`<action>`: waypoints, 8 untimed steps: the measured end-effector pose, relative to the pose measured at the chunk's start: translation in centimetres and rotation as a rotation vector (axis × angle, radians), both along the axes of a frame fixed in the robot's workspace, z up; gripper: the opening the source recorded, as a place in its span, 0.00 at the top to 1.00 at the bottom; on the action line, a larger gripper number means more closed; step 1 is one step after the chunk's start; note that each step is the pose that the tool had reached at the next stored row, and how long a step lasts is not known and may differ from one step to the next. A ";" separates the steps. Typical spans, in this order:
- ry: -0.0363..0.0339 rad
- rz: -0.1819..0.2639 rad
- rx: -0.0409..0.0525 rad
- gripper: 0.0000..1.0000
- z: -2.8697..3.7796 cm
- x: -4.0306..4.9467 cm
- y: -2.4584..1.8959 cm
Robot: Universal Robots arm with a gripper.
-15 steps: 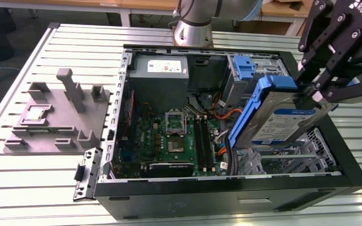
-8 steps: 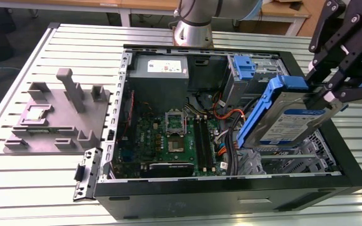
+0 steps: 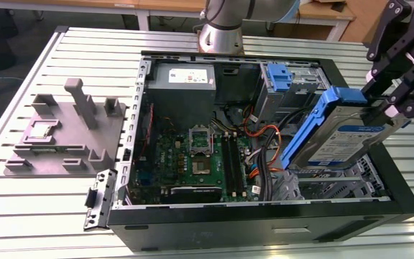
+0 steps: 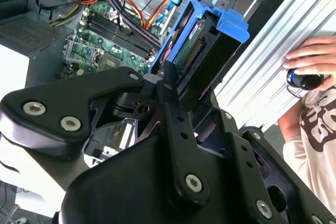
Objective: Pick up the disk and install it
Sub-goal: 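Pick up the disk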
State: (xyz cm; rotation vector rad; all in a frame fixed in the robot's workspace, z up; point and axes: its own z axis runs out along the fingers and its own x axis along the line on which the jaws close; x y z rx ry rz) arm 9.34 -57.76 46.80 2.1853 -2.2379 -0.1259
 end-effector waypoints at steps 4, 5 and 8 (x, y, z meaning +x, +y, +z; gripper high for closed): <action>-0.0001 0.001 0.0000 0.65 -0.15 0.38 -0.01; 0.0000 0.003 -0.0001 0.65 -0.19 0.49 -0.01; 0.0000 0.007 0.0000 0.65 -0.30 0.80 -0.01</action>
